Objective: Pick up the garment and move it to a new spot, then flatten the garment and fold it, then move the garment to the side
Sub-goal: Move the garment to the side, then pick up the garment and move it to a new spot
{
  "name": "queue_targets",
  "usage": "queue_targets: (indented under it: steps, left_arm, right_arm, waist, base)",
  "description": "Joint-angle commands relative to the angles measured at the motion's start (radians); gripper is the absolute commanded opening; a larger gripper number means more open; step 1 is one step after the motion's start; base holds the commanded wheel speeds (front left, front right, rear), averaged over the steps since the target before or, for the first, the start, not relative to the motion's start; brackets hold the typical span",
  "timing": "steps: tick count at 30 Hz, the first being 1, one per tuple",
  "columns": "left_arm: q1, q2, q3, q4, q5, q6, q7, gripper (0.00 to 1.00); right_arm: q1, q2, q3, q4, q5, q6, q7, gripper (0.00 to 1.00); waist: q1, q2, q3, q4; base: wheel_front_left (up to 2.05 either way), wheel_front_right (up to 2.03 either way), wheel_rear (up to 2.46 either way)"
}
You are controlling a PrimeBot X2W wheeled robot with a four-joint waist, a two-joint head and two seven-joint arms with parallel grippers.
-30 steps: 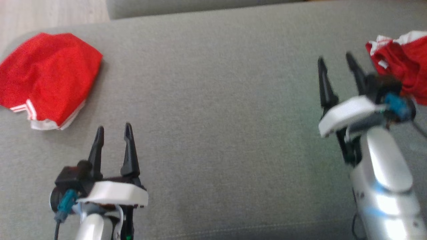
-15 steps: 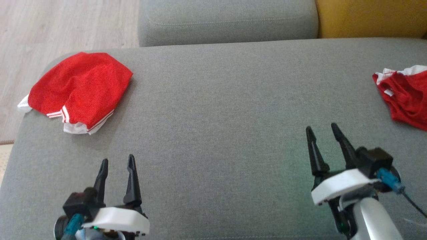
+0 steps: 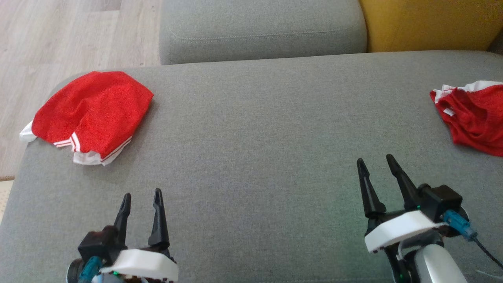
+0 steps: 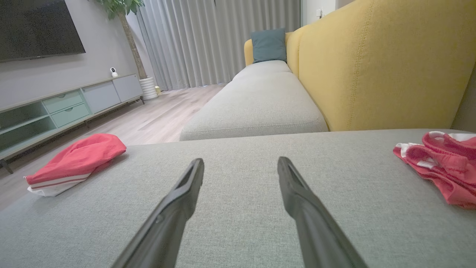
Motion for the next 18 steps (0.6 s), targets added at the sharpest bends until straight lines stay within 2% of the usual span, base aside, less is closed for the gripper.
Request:
queue_targets:
  steps: [1,18]
  left_arm:
    - [-0.023,-0.003,0.024,-0.03,-0.002,-0.001,-0.012,1.0]
    - [-0.015,-0.003,0.019,-0.032,0.002,-0.005,-0.012,1.0]
  right_arm:
    - [-0.026,-0.001,0.024,-0.038,0.01,-0.001,0.003,1.0]
    - [-0.007,-0.001,0.028,-0.055,0.01,-0.001,0.012,1.0]
  waist:
    - [0.0001,-0.0001,-0.001,0.0]
    - [0.0001,-0.0001,-0.007,0.012]
  base:
    - [0.0,0.0,0.0]
    - [0.0,0.0,0.0]
